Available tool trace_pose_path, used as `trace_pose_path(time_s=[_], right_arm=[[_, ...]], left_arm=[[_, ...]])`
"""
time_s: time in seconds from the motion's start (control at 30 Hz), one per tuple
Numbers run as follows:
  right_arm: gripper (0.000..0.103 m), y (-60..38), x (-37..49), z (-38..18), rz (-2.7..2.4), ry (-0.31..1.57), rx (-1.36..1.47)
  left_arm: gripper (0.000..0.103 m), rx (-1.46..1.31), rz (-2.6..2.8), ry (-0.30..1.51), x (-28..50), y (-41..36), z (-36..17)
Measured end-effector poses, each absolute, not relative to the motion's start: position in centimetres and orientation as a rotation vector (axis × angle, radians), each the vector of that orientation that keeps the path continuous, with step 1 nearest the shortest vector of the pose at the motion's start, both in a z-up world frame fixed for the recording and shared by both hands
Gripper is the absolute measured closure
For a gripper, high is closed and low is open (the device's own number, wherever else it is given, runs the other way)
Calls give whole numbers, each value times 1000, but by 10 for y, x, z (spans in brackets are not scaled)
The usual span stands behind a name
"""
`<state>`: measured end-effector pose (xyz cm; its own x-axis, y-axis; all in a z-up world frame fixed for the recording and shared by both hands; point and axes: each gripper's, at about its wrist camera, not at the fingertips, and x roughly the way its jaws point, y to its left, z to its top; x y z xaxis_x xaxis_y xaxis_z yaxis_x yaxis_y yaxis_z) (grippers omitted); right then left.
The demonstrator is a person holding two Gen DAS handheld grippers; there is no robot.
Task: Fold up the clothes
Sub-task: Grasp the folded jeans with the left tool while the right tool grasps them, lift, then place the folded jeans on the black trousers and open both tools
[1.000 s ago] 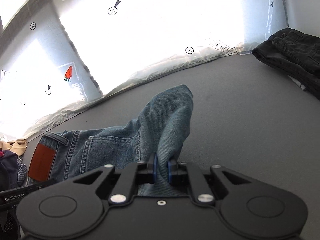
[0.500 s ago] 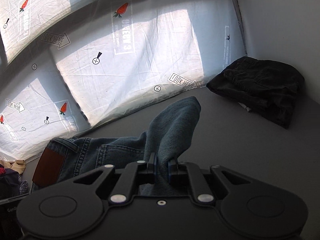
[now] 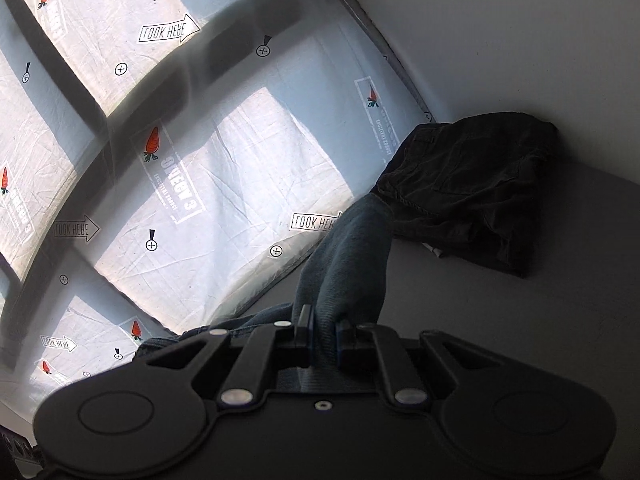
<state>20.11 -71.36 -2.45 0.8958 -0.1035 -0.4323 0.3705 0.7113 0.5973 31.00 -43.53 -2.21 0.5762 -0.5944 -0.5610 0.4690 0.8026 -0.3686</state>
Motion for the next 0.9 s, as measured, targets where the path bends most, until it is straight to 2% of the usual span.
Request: trace_pose_path(time_s=[0.4, 0.67, 0.77, 0.9], right_arm=[[93, -887, 217, -71, -311, 145, 1034], [93, -953, 210, -98, -391, -75, 1139], [93, -964, 213, -105, -432, -103, 1130], [93, -976, 239, -124, -523, 2, 1064]], left_arm=[[84, -19, -809, 669, 408, -634, 11], [84, 178, -1054, 618, 483, -771, 13], [84, 200, -1153, 583, 512, -810, 9], [83, 254, -1208, 568, 547, -852, -22]])
